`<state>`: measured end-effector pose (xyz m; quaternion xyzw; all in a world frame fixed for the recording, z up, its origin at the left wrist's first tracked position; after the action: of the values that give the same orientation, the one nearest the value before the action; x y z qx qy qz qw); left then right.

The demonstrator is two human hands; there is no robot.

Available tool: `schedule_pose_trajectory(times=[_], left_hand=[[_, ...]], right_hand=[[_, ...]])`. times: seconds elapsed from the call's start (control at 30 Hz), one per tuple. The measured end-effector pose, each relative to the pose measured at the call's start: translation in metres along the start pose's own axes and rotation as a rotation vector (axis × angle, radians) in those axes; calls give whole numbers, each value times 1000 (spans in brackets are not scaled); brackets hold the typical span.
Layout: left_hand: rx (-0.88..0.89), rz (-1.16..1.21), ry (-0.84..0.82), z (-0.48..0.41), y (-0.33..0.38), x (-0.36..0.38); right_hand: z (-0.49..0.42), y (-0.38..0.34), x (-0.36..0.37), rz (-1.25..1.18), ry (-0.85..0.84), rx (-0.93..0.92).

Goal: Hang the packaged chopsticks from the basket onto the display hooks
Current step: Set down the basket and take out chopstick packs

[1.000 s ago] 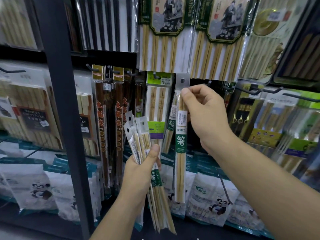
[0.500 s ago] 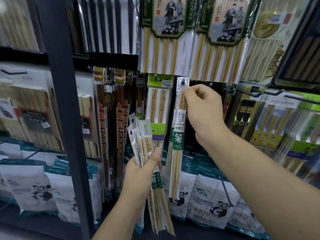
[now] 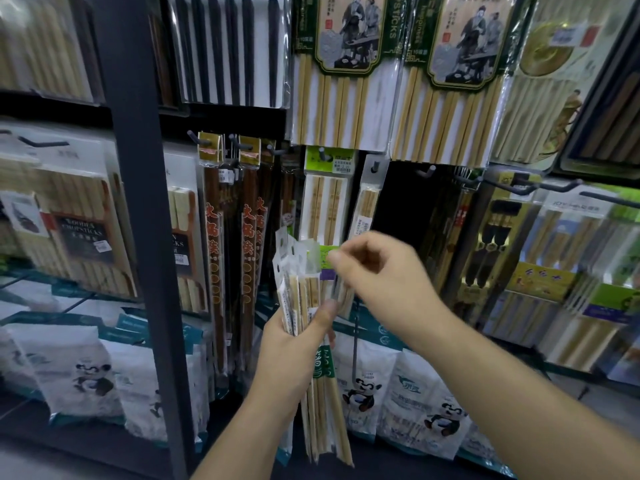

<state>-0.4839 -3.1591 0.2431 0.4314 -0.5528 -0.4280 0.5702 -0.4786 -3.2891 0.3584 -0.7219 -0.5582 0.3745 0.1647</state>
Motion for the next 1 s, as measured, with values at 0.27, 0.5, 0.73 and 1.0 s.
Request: schedule_pose_trajectory(times=[0.27, 0.5, 0.73, 1.0], left_hand=[[1, 14, -22, 0, -2, 4], [-94, 248, 64, -8, -17, -9], [-114, 184, 138, -10, -24, -20], [-129, 138, 106, -9, -25, -13]], right_hand=[[9, 5, 17, -33, -78, 33], [2, 10, -2, -106, 78, 67], [-30, -16, -51, -74, 319, -37], [-44, -24, -58, -35, 401, -59]])
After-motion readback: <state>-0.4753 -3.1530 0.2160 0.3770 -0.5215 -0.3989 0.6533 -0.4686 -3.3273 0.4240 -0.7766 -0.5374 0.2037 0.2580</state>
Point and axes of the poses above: each hand's wrist, its own z-axis away from the middle knuckle, its own x-axis out of the palm, y = z × x, the point moved 10 cm from there along -z, towards the middle knuckle, and after that the axes turned 15 degrees about -x, right-handed, at the moved point
